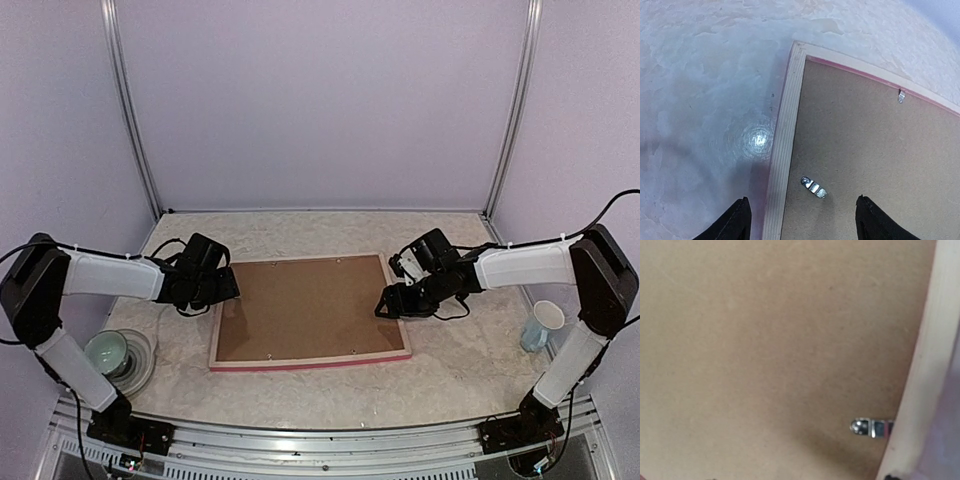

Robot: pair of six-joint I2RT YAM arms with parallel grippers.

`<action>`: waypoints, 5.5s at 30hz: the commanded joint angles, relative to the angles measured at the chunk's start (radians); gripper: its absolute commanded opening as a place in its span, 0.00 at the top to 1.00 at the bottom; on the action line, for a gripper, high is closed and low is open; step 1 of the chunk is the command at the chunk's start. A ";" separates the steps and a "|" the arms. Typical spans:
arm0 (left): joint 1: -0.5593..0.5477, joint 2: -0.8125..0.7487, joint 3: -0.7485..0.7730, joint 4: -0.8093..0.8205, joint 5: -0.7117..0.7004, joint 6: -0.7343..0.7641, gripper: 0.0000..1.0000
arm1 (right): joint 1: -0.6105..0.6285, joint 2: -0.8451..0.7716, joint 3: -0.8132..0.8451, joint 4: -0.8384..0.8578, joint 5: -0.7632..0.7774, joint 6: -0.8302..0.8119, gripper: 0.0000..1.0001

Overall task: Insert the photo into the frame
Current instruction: Press the fastener onto the backboard.

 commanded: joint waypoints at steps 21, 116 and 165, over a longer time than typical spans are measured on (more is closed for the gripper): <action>0.020 0.099 0.038 0.016 -0.005 0.009 0.29 | 0.011 0.009 0.008 0.026 0.012 0.009 0.29; 0.069 -0.014 -0.063 0.056 -0.026 -0.004 0.39 | 0.011 0.000 0.064 -0.031 0.092 -0.021 0.19; 0.067 0.106 0.009 0.068 0.040 0.015 0.60 | 0.010 0.013 0.072 -0.046 0.095 -0.030 0.18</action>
